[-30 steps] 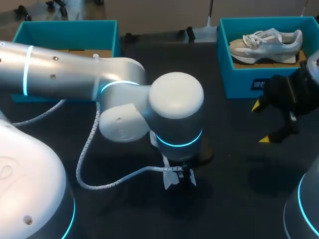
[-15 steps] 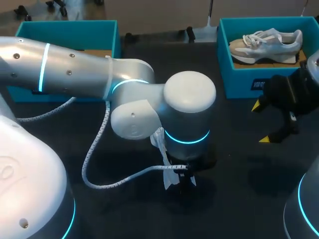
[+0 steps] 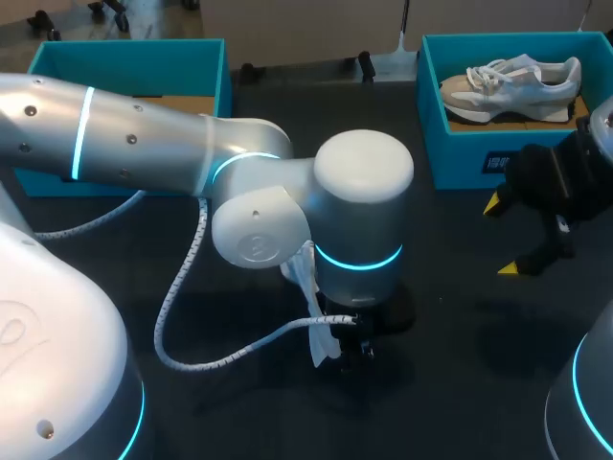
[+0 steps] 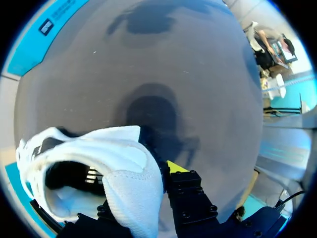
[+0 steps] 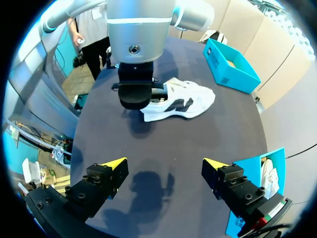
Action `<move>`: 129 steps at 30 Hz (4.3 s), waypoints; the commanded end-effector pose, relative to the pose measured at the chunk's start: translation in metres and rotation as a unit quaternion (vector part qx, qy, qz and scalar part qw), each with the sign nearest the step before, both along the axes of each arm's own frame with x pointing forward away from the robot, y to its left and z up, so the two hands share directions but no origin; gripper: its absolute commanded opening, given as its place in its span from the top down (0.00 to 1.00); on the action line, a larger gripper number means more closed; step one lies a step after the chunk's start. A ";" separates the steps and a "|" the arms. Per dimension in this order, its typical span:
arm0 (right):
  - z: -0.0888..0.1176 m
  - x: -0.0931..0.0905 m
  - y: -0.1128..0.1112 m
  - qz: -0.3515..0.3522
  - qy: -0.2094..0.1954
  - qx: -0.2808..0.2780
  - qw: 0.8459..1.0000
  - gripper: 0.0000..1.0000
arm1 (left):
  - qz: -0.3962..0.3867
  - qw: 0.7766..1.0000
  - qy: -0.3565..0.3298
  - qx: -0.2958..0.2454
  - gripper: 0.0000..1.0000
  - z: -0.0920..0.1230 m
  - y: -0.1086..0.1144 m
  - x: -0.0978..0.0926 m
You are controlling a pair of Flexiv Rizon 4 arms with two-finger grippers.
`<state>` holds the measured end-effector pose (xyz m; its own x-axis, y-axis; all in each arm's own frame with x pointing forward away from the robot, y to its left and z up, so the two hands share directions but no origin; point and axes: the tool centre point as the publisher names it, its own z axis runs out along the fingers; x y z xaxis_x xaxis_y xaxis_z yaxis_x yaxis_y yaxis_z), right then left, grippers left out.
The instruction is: Take the shoe out of the shoebox, open the shoe tongue, remove and reinsert the insole, then place the shoe into the shoebox
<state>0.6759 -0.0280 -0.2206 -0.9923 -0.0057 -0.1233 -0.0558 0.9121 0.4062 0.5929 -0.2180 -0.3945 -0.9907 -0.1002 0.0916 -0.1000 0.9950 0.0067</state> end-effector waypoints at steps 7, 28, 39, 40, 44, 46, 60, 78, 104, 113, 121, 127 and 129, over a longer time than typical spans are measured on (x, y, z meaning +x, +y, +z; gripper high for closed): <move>-0.002 0.000 0.001 -0.001 -0.001 -0.001 1.000 0.00 | -0.057 0.998 0.007 -0.007 1.00 0.059 0.025 0.005; -0.002 0.000 0.001 -0.001 -0.001 -0.001 1.000 0.00 | -0.132 0.991 0.005 -0.026 1.00 0.190 0.066 0.030; -0.002 0.000 0.001 -0.001 -0.001 -0.001 1.000 0.00 | -0.146 0.989 0.010 -0.031 1.00 0.199 0.069 0.033; -0.002 0.000 0.001 -0.001 -0.001 -0.001 1.000 0.00 | -0.146 0.989 0.010 -0.031 1.00 0.199 0.069 0.033; -0.002 0.000 0.001 -0.001 -0.001 -0.001 1.000 0.00 | -0.146 0.989 0.010 -0.031 1.00 0.199 0.069 0.033; -0.002 0.000 0.001 -0.001 -0.001 -0.001 1.000 0.00 | -0.146 0.989 0.010 -0.031 1.00 0.199 0.069 0.033; -0.002 0.000 0.001 -0.001 -0.001 -0.001 1.000 0.00 | -0.134 0.991 -0.003 -0.021 1.00 0.208 0.118 0.064; -0.002 0.000 0.001 -0.001 -0.001 -0.001 1.000 0.00 | -0.090 0.995 -0.025 -0.036 1.00 0.210 0.238 0.123; -0.002 0.000 0.001 -0.001 -0.001 -0.001 1.000 0.00 | -0.114 0.993 -0.011 -0.024 1.00 0.215 0.408 0.214; -0.002 0.000 0.001 -0.001 -0.001 -0.001 1.000 0.00 | -0.134 0.991 -0.018 -0.010 1.00 0.217 0.454 0.245; -0.002 0.000 0.001 -0.001 -0.001 -0.001 1.000 0.00 | -0.142 0.990 -0.018 -0.003 1.00 0.212 0.482 0.274; -0.002 0.000 0.001 -0.001 -0.001 -0.001 1.000 0.00 | -0.131 0.991 -0.027 -0.004 1.00 0.205 0.506 0.300; -0.002 0.000 0.001 -0.001 -0.001 -0.001 1.000 0.00 | -0.121 0.992 -0.022 -0.002 1.00 0.204 0.514 0.312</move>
<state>0.6759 -0.0279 -0.2206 -0.9923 -0.0059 -0.1234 -0.0559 0.9121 0.4062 0.8856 0.2882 -0.1908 -0.9894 0.1445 0.0147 0.1448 0.9893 0.0185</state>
